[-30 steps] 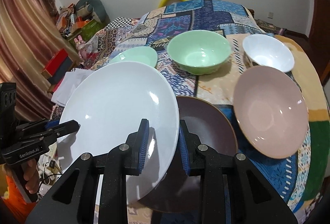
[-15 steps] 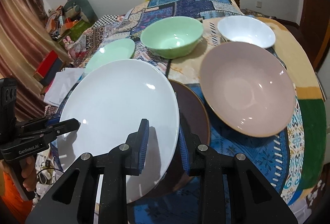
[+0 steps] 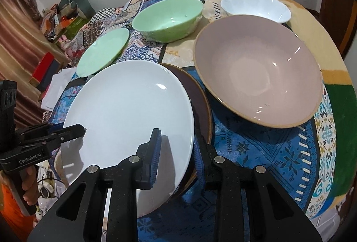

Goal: Organize plates and bowls

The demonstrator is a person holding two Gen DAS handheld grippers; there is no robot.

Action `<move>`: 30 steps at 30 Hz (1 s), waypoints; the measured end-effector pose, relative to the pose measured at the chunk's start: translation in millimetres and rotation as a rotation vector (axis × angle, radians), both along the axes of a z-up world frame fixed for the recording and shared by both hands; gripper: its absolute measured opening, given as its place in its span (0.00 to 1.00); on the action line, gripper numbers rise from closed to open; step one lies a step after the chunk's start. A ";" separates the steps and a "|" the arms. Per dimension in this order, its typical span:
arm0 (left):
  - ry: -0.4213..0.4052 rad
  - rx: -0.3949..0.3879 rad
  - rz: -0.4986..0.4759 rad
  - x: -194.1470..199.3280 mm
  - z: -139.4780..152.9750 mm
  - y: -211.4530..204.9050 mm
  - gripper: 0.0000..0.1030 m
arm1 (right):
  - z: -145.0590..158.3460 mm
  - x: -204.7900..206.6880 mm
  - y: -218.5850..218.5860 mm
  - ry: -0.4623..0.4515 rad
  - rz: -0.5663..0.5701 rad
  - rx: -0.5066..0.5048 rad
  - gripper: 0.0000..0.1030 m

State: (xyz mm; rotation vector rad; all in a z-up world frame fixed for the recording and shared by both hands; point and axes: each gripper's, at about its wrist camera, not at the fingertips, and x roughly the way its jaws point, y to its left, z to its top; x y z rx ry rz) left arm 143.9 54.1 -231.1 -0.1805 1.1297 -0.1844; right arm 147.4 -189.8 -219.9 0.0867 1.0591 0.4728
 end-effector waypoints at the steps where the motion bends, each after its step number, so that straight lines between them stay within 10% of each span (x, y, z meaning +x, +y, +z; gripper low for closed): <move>1: 0.001 0.001 -0.001 0.8 -1.2 -1.1 0.29 | -0.5 -0.1 -0.3 0.000 -0.003 0.001 0.25; 30: -0.013 0.025 0.011 12.7 -11.6 -7.1 0.31 | 11.9 -3.2 -1.7 -0.069 -0.015 -0.079 0.27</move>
